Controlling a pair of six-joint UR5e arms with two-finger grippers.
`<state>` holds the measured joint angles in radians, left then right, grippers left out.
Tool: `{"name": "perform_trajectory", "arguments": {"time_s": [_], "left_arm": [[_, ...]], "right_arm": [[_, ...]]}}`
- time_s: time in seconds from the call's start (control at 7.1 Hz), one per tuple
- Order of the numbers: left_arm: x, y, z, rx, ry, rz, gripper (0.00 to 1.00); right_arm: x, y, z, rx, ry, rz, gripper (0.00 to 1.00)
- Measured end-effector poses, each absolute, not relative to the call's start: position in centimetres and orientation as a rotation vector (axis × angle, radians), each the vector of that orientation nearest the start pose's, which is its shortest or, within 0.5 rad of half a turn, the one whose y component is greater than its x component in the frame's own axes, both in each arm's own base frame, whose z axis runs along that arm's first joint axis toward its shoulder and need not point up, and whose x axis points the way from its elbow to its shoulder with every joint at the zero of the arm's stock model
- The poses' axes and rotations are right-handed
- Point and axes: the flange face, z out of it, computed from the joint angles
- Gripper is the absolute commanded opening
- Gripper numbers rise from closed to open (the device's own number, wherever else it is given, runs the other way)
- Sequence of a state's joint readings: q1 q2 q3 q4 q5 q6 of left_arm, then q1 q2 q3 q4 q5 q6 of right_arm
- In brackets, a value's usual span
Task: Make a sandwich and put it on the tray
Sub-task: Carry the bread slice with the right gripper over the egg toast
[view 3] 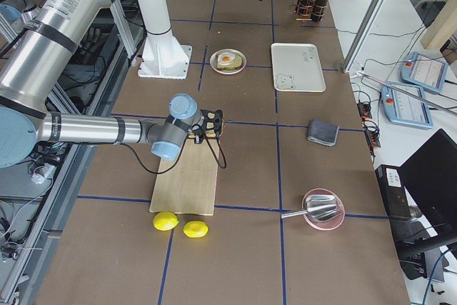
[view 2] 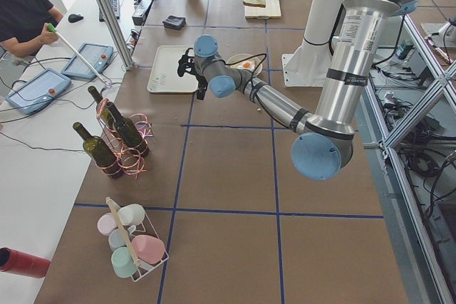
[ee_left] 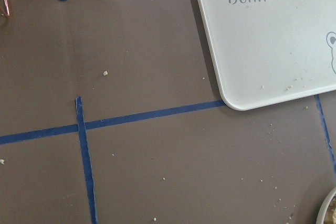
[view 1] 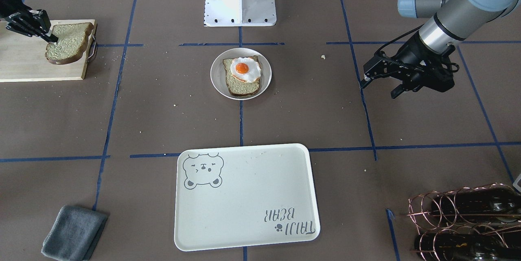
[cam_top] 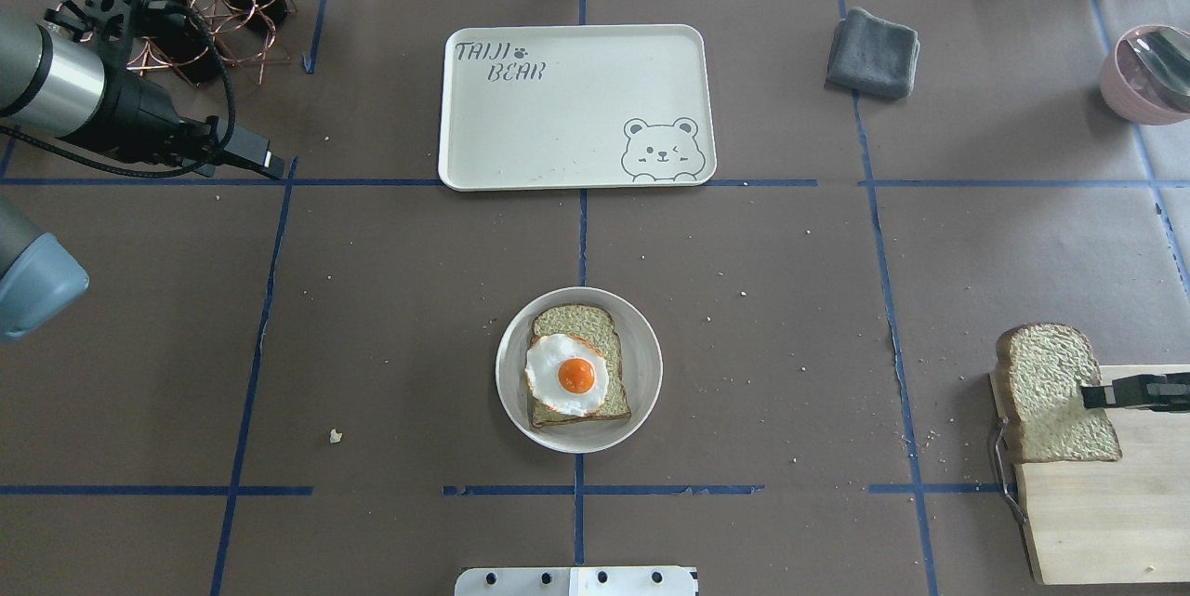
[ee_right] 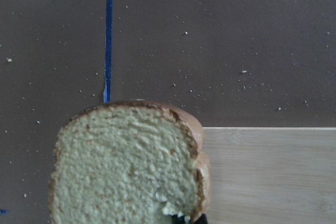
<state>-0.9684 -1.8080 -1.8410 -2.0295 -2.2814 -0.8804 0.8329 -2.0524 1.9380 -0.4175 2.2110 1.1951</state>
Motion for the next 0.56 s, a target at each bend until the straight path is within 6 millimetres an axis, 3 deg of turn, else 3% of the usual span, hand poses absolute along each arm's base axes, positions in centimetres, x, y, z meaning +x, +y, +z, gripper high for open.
{"name": "perform_trajectory", "arguments": {"time_s": [0.28,0.56], "left_arm": [[26.2,-50.1,34.5,0.234,1.103,0.087,1.00],[26.3,-50.1,34.5,0.228,1.103,0.082,1.00]], "right_arm": [[-18.8,-34.2,48.2,0.075,-1.199,0.071,0.00],[-25.1,-40.1,40.0,0.042,-1.196,0.055,0.00]]}}
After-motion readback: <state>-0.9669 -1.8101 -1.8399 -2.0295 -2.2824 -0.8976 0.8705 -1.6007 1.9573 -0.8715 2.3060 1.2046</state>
